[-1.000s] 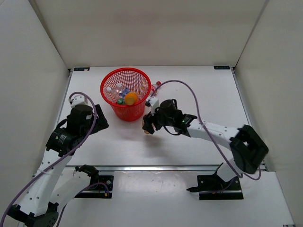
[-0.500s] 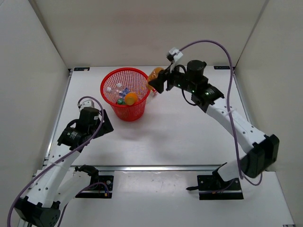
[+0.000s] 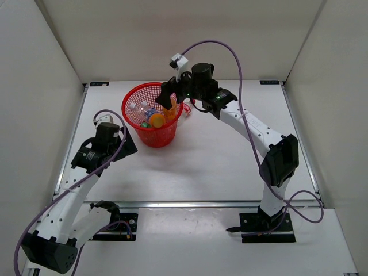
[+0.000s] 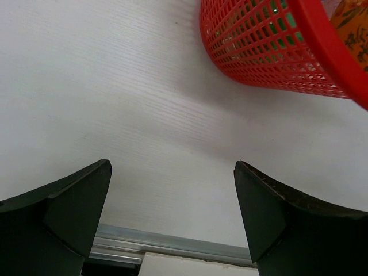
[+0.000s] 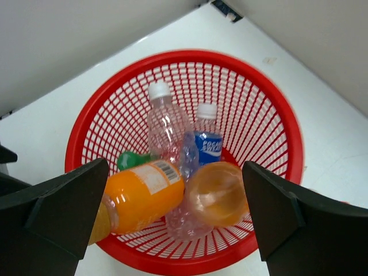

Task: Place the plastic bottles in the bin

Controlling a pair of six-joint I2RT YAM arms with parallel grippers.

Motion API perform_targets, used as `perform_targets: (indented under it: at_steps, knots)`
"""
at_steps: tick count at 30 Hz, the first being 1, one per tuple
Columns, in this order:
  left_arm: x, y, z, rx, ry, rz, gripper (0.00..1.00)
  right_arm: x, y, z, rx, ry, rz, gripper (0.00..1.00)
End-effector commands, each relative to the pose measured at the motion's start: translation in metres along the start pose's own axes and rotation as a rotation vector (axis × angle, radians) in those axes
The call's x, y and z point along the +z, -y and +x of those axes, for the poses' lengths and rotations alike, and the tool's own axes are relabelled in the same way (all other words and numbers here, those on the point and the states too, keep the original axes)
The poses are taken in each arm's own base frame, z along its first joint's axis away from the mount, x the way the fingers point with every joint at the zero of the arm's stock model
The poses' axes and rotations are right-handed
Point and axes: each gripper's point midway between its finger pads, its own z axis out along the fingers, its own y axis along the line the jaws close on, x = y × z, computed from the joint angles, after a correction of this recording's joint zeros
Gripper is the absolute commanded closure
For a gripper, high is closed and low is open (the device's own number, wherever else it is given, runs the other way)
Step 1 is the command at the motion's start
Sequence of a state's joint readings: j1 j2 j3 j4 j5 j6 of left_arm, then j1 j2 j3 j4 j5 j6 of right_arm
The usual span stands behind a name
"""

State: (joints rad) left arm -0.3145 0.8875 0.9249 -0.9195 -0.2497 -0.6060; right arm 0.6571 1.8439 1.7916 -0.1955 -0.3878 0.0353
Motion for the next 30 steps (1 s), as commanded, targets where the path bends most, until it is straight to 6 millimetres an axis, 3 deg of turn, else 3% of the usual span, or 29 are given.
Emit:
perform_targets:
  at_steps: [1,5,7,11,12,14,16,17,21,23,24,25,27,29,30]
  knots:
    - [-0.006,0.002,-0.025,-0.003,0.072,0.000,0.02,-0.032,0.007,-0.072,-0.064,0.162,0.076,0.01]
    - [-0.005,0.000,-0.038,-0.005,0.112,-0.014,0.01,-0.058,0.051,-0.067,0.017,0.148,0.239,0.00]
    - [-0.002,-0.003,-0.039,-0.009,0.112,-0.034,0.01,-0.073,0.083,-0.059,0.071,0.120,0.341,0.00]
    - [0.006,-0.006,-0.039,-0.033,0.096,-0.028,0.01,-0.088,0.147,-0.029,0.239,0.056,0.566,0.01]
    - [0.009,-0.007,-0.037,-0.040,0.080,-0.028,0.02,-0.083,0.162,-0.014,0.284,0.030,0.608,0.01]
    - [0.014,-0.011,-0.035,-0.035,0.052,-0.057,0.01,-0.091,0.190,-0.006,0.368,0.031,0.714,0.01]
    - [0.017,-0.021,-0.034,-0.043,0.036,-0.112,0.01,-0.079,0.211,0.025,0.463,-0.030,0.741,0.01]
    - [0.019,-0.024,-0.034,-0.046,0.035,-0.118,0.01,-0.079,0.216,0.022,0.480,-0.019,0.748,0.01]
    - [0.027,-0.040,-0.034,-0.078,0.038,-0.204,0.01,-0.044,0.231,0.059,0.538,-0.053,0.777,0.01]
    - [0.026,-0.037,-0.039,-0.076,0.038,-0.199,0.01,-0.019,0.233,0.081,0.573,-0.087,0.788,0.01]
    - [0.025,-0.036,-0.040,-0.072,0.037,-0.195,0.01,-0.012,0.230,0.072,0.581,-0.067,0.781,0.01]
    - [0.024,-0.036,-0.042,-0.067,0.046,-0.197,0.01,-0.004,0.236,0.092,0.602,-0.099,0.814,0.01]
    - [0.019,-0.038,-0.046,-0.075,0.063,-0.200,0.01,0.010,0.245,0.110,0.659,-0.105,0.872,0.01]
    - [0.013,-0.040,-0.046,-0.075,0.084,-0.196,0.01,0.021,0.243,0.117,0.695,-0.096,0.900,0.01]
    - [0.011,-0.043,-0.045,-0.076,0.082,-0.202,0.01,0.031,0.236,0.131,0.707,-0.116,0.909,0.01]
